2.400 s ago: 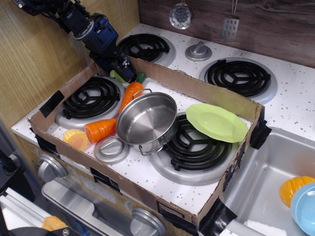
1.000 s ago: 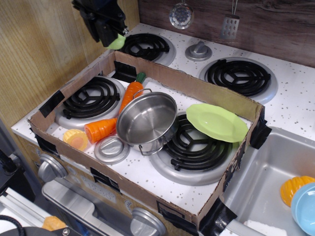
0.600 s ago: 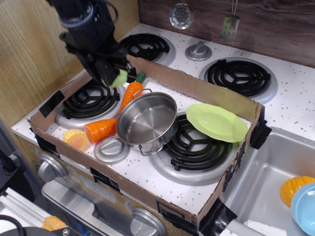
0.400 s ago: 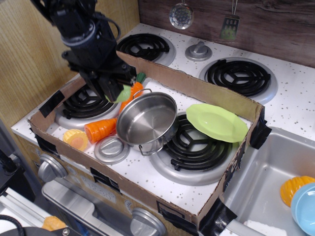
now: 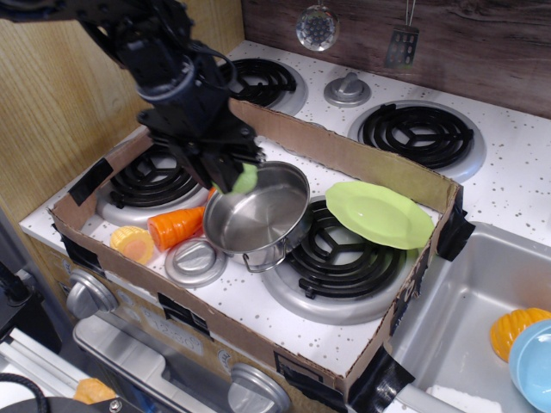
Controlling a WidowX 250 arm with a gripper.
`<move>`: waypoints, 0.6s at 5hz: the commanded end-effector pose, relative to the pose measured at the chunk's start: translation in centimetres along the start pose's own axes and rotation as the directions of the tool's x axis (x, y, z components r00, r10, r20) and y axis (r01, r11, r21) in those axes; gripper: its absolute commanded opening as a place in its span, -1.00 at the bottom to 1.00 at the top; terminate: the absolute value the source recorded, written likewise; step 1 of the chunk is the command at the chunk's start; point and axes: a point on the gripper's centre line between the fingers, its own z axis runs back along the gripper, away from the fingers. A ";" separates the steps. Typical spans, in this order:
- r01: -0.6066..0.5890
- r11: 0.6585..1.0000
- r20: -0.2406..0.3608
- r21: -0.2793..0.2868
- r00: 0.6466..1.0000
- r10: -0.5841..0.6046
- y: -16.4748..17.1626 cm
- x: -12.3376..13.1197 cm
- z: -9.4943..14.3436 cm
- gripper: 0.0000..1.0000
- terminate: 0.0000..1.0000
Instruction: Put broccoli in pot
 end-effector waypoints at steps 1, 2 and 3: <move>-0.025 0.994 -0.014 -0.107 1.000 0.024 -1.6 0.7 -1.1 1.00 -1.00; -0.023 0.994 -0.015 -0.104 1.000 0.022 -1.0 0.6 -1.6 1.00 -1.00; -0.023 0.994 -0.015 -0.104 1.000 0.022 -1.0 0.6 -1.6 1.00 -1.00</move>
